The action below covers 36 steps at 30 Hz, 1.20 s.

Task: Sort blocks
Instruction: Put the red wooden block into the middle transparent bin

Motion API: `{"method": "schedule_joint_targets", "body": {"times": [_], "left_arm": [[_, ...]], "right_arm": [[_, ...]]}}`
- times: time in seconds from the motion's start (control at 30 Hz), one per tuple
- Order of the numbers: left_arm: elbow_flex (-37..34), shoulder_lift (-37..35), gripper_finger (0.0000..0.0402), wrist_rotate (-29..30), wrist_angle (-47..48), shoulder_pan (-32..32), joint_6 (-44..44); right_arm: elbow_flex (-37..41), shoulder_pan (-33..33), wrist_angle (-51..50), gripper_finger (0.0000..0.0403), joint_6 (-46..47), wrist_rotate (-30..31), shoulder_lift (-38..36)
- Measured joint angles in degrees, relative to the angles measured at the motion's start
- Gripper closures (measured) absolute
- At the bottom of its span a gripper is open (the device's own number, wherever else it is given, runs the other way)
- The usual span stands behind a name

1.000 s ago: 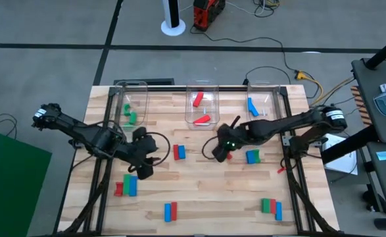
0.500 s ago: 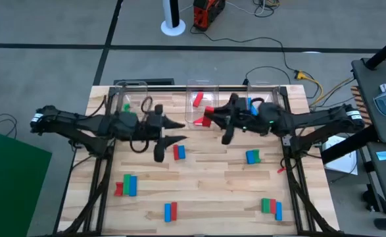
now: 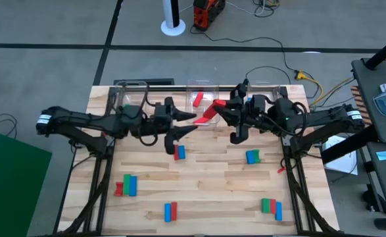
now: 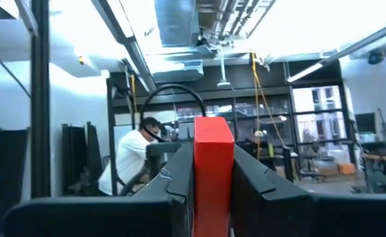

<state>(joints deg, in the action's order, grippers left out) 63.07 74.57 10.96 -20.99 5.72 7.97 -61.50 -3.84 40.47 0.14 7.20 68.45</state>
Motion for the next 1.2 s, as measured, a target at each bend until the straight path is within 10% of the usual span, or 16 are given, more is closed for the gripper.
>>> {"method": "schedule_joint_targets", "body": {"times": [0.77, 1.2], "left_arm": [[0.11, 6.37, 0.0228, -3.01, -13.89, -1.38, 1.07], [11.85, 13.69, 0.0228, -6.19, -9.93, -1.70, -1.57]], "right_arm": [[0.01, 0.11, 2.71, 0.0354, 1.21, -3.30, 0.02], [0.01, 0.11, 3.03, 0.0354, 1.40, -3.39, 0.02]]}}
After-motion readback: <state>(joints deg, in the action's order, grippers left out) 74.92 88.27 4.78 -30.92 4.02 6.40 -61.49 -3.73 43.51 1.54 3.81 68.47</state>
